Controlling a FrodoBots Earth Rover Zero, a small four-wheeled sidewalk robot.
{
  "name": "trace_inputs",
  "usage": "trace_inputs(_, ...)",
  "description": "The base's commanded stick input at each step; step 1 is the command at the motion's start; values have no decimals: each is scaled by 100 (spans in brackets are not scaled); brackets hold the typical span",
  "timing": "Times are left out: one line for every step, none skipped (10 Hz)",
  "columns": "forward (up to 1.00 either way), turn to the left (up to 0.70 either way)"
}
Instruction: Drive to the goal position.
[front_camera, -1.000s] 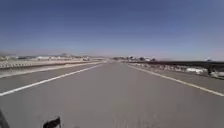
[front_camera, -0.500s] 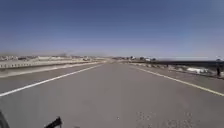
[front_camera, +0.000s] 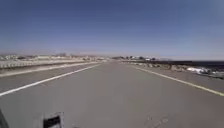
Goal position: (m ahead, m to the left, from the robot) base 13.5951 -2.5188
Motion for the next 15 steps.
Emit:
trace_inputs(100, 0)
trace_inputs(100, 0)
trace_inputs(100, 0)
trace_inputs(100, 0)
trace_inputs(100, 0)
trace_inputs(100, 0)
trace_inputs(100, 0)
trace_inputs(100, 0)
trace_inputs(100, 0)
trace_inputs(100, 0)
trace_inputs(100, 0)
trace_inputs(100, 0)
trace_inputs(100, 0)
trace_inputs(100, 0)
trace_inputs(100, 0)
